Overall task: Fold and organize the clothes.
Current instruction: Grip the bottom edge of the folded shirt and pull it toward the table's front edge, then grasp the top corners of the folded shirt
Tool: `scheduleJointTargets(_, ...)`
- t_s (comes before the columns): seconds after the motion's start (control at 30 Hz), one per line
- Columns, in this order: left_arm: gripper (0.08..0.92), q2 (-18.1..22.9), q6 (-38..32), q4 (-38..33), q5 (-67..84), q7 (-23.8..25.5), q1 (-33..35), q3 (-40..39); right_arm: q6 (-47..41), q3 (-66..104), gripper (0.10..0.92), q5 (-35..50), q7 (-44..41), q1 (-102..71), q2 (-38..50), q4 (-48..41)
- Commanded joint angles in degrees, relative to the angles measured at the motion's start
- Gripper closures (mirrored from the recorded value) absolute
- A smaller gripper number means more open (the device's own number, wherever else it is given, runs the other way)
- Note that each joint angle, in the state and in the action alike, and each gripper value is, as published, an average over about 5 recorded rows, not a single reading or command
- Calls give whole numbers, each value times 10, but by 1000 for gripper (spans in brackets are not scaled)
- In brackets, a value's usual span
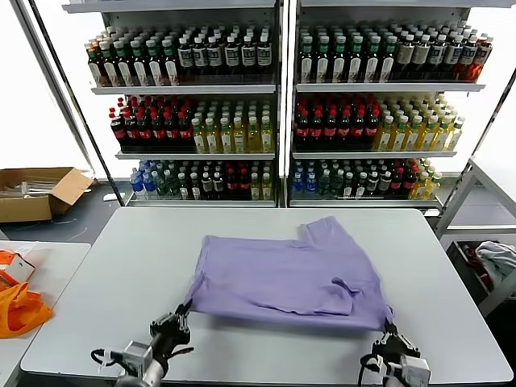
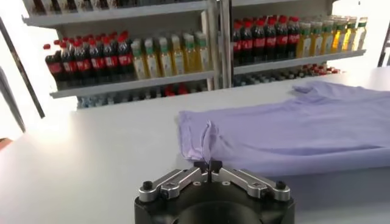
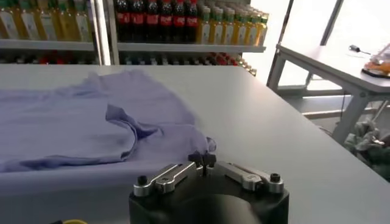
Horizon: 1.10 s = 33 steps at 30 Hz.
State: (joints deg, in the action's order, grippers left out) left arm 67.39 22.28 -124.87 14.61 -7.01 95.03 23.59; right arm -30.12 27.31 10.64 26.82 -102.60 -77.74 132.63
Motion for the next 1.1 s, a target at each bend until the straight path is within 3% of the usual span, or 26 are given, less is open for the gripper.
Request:
scheduleJointTargets(0.03,916,5,-9,-40,-6,-8,90,4,9,-1,917,-33,-5,-63,5,15)
scheduleJointTargets(0.3,916,11,-12,-17,-5,3,97,10,21,-7,899,-68,-18,-72,5,-2)
scheduleJointTargets(0.57,861,19,-13,-36,-6,1,98,11,41,2,687,-104,-29,-54,-3,40)
scheduleJointTargets(0.8,645,38,-13,-81,-6,2,87,6,37,-3,488,-149,-51,22,-13,1)
scheduleJointTargets(1.1,385,46,-13,-69,-3,1,59,18,14,-26,241,-154,-58,83,-12,-67)
